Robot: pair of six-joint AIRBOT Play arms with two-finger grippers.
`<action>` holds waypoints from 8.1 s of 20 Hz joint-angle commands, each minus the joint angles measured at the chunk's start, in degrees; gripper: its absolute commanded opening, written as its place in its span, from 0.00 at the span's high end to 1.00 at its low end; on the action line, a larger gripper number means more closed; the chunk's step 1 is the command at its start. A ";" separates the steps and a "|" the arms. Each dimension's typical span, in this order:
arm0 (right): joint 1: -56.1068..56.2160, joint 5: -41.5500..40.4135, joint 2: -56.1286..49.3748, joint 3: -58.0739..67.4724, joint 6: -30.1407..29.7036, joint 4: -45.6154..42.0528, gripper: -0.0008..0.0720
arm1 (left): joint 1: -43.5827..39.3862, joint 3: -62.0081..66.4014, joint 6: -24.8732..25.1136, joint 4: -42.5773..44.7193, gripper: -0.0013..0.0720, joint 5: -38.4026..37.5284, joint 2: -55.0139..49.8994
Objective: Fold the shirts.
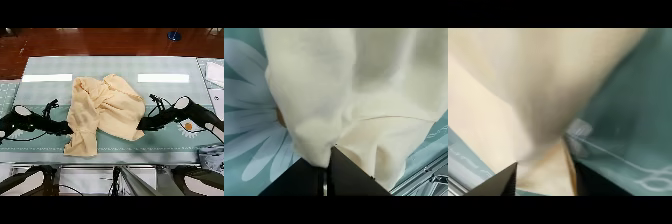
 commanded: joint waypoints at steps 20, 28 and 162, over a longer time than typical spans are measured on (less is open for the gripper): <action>-10.14 2.16 42.29 28.63 7.06 -6.73 0.97 | -0.02 43.43 0.31 -11.17 0.95 -3.21 26.71; -16.44 -0.46 43.98 53.96 12.37 -7.58 0.97 | -0.02 59.78 0.26 -10.54 0.95 10.80 42.75; -45.13 5.53 5.57 -7.02 -16.87 15.56 0.97 | 4.79 4.85 -2.21 3.78 0.95 0.02 -3.58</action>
